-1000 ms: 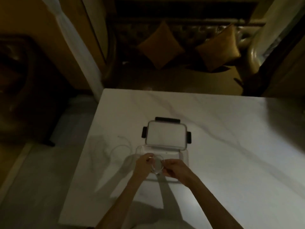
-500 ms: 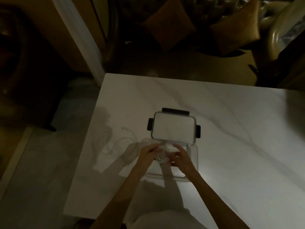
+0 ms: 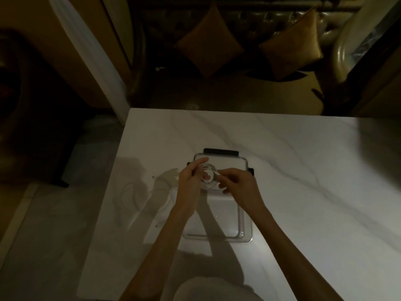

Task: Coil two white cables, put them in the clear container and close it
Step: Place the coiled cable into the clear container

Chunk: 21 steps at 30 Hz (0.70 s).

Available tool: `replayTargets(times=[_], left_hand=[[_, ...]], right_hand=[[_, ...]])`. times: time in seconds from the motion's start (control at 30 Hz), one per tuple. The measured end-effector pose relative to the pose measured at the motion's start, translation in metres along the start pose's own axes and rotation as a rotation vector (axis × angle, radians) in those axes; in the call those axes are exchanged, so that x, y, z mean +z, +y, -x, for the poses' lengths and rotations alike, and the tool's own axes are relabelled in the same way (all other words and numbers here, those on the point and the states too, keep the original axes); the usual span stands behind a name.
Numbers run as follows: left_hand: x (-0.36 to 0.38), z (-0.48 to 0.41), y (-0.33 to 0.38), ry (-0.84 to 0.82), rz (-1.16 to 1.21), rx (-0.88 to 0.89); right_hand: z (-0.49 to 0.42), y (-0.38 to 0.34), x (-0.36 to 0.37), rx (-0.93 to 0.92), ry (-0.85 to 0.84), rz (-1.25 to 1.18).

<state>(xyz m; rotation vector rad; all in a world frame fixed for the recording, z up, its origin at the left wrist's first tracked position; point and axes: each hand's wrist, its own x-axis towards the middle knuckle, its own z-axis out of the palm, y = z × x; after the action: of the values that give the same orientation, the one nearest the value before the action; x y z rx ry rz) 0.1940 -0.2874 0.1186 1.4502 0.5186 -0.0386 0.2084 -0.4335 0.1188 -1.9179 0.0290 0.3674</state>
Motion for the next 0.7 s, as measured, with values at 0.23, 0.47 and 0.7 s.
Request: replayTargets(times=[0.23,0.47,0.7], left_hand=[[0.017,0.013,0.017,0.111,-0.092,0.151],[0.030,0.030,0.031,-0.071,-0.106,0.175],[0.022,0.024,0.033,-0.079,-0.179,0.204]], right_hand=[[0.016,-0.018,-0.007,-0.382,0.362,0.306],[-0.001,-0.023,-0.023,-0.151,0.354,-0.067],[0.012,-0.021,-0.024,0.181,-0.142,-0.340]])
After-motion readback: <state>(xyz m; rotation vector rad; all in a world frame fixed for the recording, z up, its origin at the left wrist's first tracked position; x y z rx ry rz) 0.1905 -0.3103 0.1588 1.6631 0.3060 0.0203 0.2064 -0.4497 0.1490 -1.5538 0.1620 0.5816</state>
